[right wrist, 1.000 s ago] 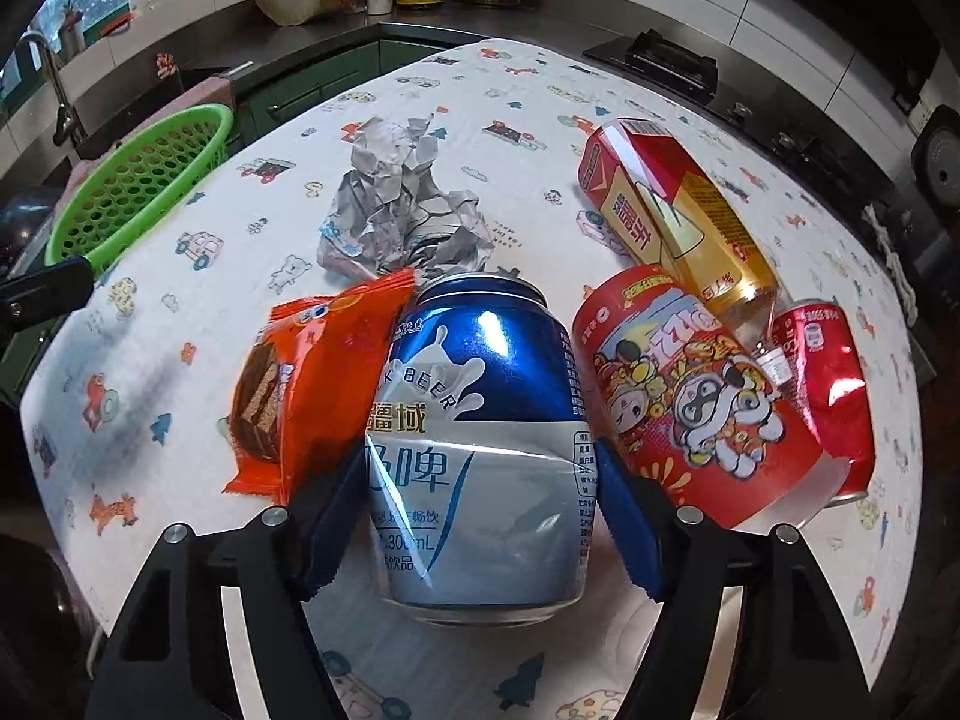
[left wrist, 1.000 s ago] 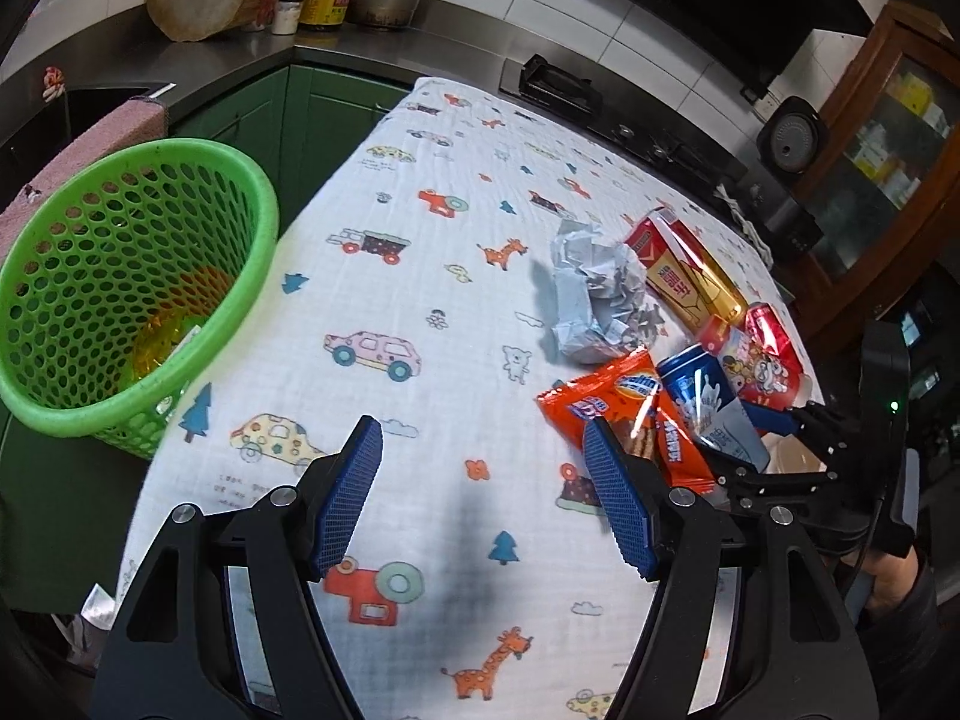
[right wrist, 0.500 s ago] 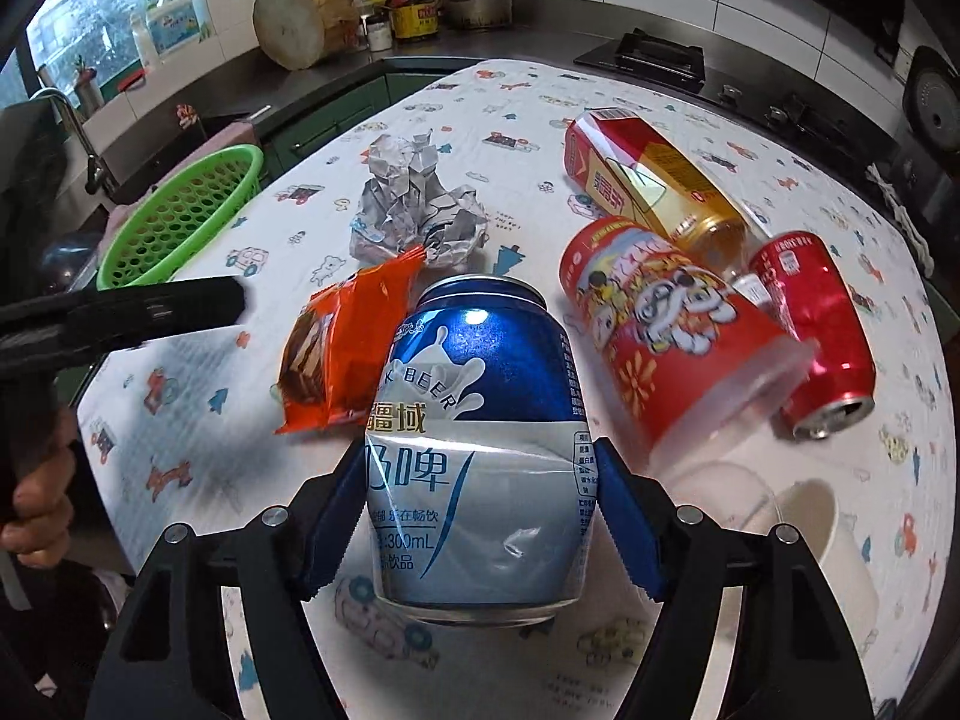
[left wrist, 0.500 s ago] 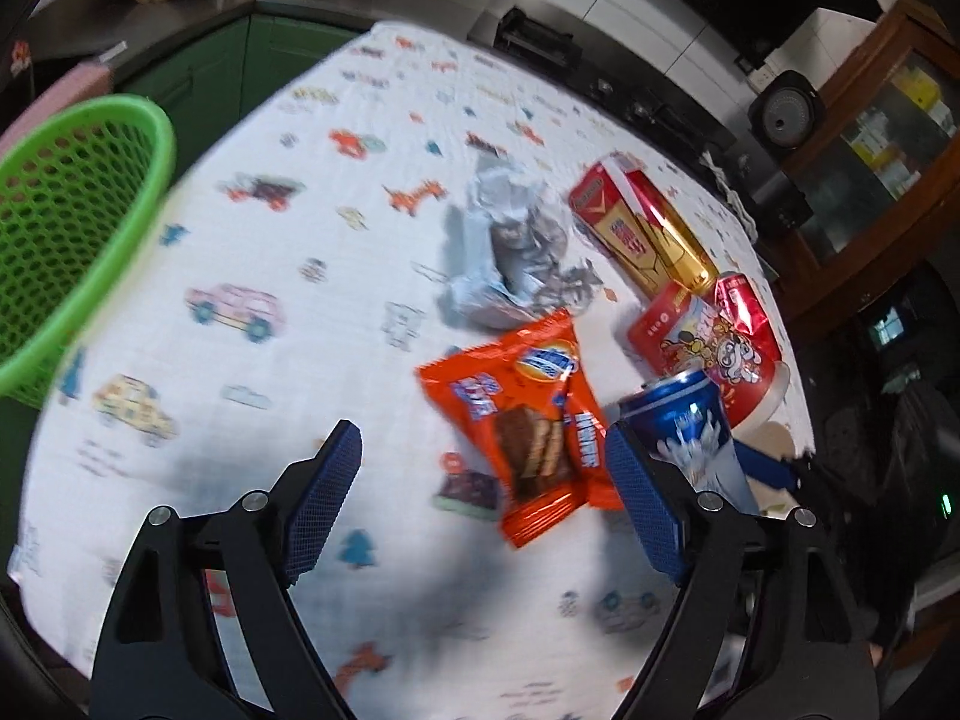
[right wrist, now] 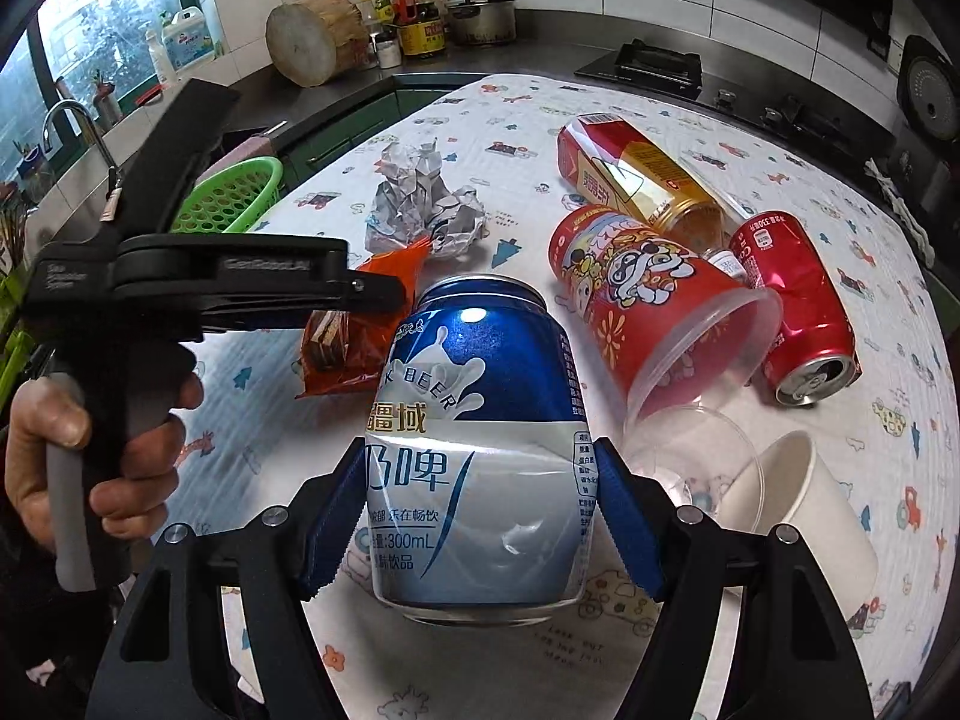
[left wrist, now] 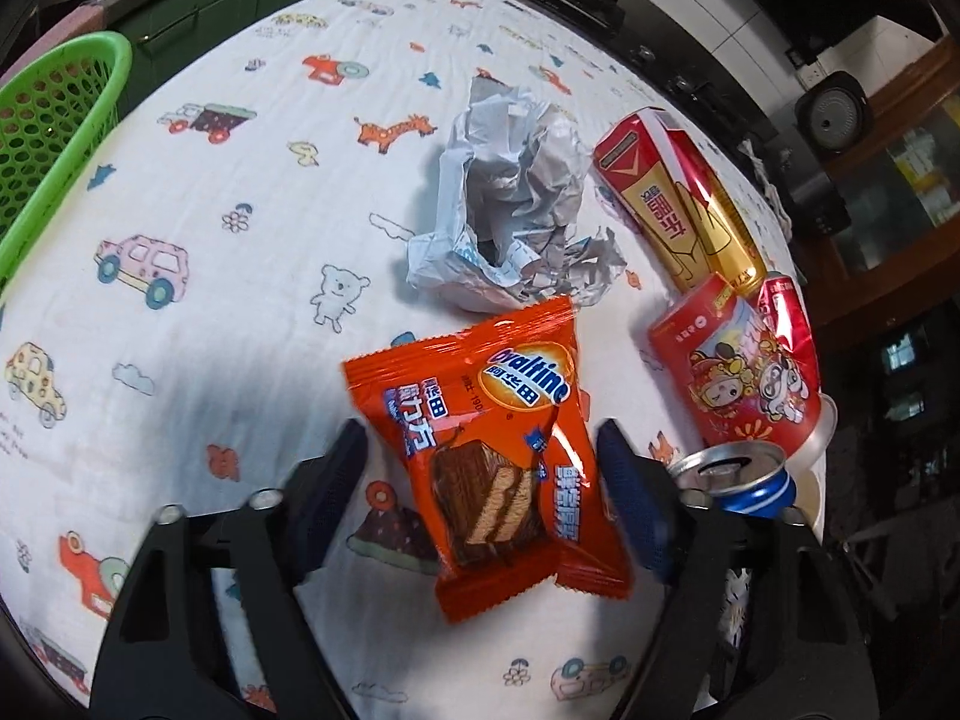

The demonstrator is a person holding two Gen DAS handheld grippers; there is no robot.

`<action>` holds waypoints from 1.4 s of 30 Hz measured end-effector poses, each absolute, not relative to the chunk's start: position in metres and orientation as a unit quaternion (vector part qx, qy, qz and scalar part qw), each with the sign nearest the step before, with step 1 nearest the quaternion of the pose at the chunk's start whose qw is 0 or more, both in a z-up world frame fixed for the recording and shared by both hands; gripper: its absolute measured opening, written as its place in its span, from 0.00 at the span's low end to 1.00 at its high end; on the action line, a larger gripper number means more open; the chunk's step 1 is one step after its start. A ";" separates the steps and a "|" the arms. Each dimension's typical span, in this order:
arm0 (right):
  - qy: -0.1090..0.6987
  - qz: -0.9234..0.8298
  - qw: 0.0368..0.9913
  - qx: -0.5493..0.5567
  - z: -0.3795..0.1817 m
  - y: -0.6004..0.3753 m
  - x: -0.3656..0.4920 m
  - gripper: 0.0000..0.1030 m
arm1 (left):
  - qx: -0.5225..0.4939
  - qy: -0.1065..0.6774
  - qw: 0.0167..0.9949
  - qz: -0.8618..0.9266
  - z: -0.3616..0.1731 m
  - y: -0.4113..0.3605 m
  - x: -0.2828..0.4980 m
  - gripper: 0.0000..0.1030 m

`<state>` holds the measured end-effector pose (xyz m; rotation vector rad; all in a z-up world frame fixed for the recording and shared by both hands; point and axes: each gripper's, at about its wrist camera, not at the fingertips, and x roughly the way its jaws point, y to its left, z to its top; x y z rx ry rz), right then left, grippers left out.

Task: Collect trash
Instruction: 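Drop the orange wrapper into the green basket with the left tool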

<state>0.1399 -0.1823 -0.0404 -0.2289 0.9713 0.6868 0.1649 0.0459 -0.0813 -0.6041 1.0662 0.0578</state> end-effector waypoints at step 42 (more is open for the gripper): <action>0.438 0.456 0.764 -0.131 -0.006 0.055 0.148 0.69 | -0.305 0.390 0.833 0.247 -0.045 0.355 0.066 0.45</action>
